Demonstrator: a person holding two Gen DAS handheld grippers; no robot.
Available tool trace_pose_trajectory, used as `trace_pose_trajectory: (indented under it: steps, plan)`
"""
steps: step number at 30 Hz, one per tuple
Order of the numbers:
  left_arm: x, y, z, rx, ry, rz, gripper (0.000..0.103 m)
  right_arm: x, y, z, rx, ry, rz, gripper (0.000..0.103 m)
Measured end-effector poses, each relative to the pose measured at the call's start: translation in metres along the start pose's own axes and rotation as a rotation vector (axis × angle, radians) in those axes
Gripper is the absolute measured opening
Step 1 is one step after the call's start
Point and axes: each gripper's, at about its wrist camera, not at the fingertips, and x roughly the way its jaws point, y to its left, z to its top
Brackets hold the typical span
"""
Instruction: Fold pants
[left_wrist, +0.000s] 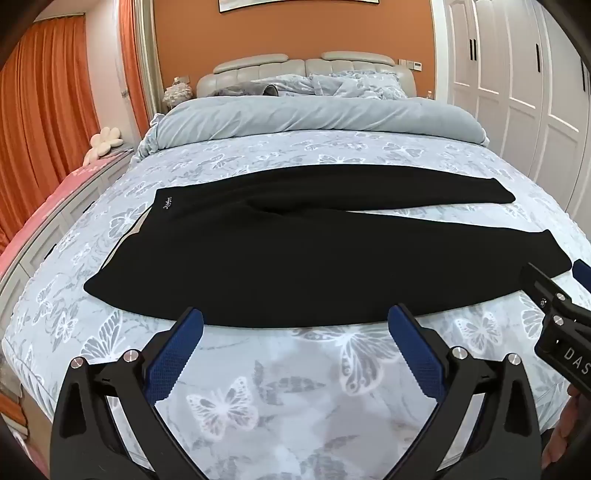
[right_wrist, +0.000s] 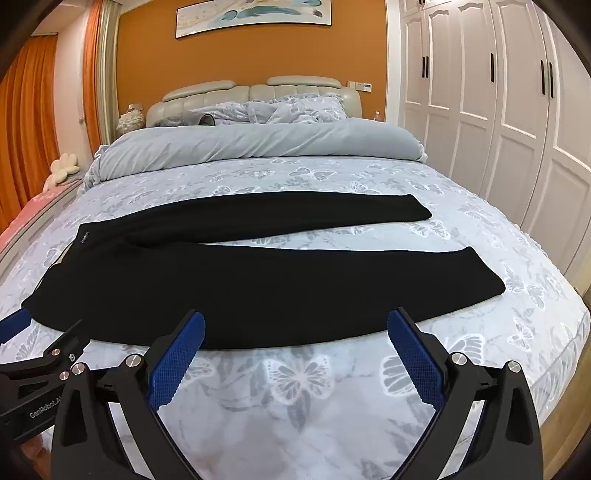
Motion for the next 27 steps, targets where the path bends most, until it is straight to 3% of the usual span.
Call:
trace_pose_trajectory:
  steps: [1,27]
  plan:
    - [0.002,-0.001,0.000,0.007,0.026,0.003,0.098,0.000,0.000,0.000,-0.002,-0.001,-0.002,0.098]
    - [0.005,-0.002,-0.002,0.003,0.027,0.004,0.098,0.004,0.004,-0.001,-0.013,0.007,-0.011,0.098]
